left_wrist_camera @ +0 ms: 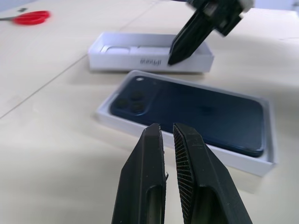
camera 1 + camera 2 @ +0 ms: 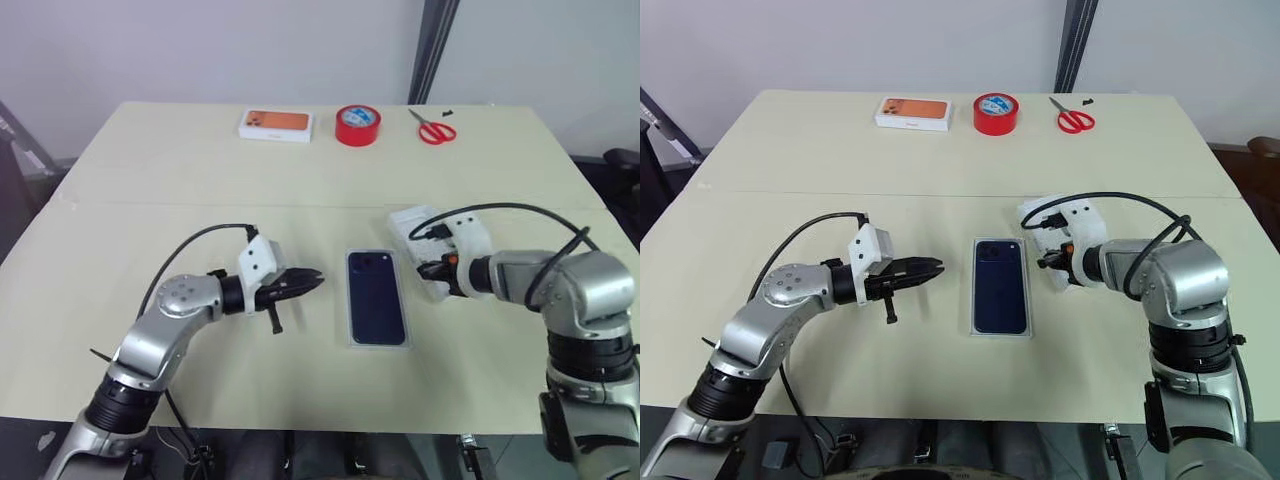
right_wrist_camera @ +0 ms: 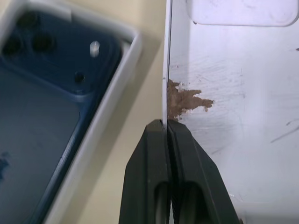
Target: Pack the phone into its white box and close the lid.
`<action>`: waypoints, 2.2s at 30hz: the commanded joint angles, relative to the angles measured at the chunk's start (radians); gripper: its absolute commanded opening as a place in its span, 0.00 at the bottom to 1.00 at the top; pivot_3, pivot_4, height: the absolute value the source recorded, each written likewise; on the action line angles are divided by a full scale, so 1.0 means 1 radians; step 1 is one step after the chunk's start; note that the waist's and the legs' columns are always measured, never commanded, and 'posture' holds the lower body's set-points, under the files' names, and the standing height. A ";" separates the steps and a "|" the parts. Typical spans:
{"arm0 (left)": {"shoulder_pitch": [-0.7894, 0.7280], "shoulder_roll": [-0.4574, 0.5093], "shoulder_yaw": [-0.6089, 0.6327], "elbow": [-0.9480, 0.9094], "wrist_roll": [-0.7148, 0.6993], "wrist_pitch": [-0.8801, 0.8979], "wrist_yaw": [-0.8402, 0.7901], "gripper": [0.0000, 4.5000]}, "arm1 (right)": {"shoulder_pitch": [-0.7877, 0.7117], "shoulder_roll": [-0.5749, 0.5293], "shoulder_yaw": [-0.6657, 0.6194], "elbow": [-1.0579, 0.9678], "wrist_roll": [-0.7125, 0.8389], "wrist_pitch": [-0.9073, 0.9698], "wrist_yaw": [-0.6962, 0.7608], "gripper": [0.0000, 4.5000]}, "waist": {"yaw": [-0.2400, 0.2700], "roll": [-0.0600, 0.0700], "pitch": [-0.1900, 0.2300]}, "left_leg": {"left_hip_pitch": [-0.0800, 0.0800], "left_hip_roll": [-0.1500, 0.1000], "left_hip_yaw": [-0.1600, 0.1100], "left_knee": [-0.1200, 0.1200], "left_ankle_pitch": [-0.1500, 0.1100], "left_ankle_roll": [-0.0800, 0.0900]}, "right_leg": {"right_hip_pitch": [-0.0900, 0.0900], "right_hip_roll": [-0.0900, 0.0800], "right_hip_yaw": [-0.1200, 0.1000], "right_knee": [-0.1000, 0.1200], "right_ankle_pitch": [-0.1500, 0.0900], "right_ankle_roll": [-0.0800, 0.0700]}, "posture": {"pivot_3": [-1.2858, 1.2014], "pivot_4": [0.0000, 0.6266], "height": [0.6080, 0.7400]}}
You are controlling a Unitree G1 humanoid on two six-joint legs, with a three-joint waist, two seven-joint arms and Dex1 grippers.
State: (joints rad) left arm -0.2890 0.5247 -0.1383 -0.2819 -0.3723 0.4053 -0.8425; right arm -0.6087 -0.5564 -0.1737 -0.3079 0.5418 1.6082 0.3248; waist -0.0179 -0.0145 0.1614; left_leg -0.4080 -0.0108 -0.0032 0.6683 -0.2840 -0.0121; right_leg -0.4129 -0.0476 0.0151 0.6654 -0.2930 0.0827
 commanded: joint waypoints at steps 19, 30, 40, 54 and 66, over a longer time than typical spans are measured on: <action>-0.096 -0.034 0.147 0.160 0.031 -0.065 0.126 0.10 | 0.306 0.579 0.115 -0.151 1.430 -0.728 -1.314 0.01 | -0.002 -0.001 -0.001 | -0.001 0.001 0.001 0.001 0.000 0.001 | 0.000 0.001 0.000 0.001 0.000 0.001 | 0.52 0.24 0.92; -0.109 -0.102 -0.055 0.153 0.098 -0.077 0.063 0.10 | 0.147 0.115 0.063 -0.037 1.430 -0.534 -1.021 0.98 | 0.000 0.000 0.000 | 0.000 0.002 0.001 0.001 0.000 0.001 | 0.001 0.002 0.000 0.000 0.000 0.000 | 0.52 0.24 0.92; -0.159 -0.175 -0.146 0.136 0.117 -0.051 0.034 0.10 | -0.055 -0.407 0.217 -0.015 0.953 -0.341 -0.531 0.78 | 0.004 0.002 0.001 | -0.001 0.002 0.001 0.000 -0.001 0.004 | 0.001 0.002 0.000 -0.003 0.000 0.000 | 0.52 0.24 0.92; -0.162 -0.072 0.005 0.109 0.111 0.186 0.167 0.10 | -0.022 -0.544 0.515 -0.189 0.184 -0.544 -0.001 0.02 | 0.007 0.002 0.001 | -0.001 0.002 0.001 0.001 -0.001 0.004 | 0.001 0.002 0.000 -0.003 0.000 0.000 | 0.52 0.24 0.92; -0.206 -0.093 -0.170 0.116 0.133 0.305 0.079 0.10 | -0.005 -0.457 0.534 -0.206 -0.006 -0.548 0.186 0.02 | 0.007 0.002 0.001 | -0.001 0.002 0.001 0.001 -0.001 0.004 | 0.001 0.001 0.000 -0.003 0.000 0.000 | 0.52 0.24 0.92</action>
State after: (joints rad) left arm -0.4819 0.4371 -0.3041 -0.1282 -0.2168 0.7011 -0.7473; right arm -0.6085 -1.0195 0.3946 -0.4772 0.5537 1.0634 0.4924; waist -0.0107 -0.0125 0.1626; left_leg -0.4088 -0.0092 -0.0024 0.6692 -0.2853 -0.0080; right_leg -0.4123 -0.0467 0.0150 0.6628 -0.2931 0.0830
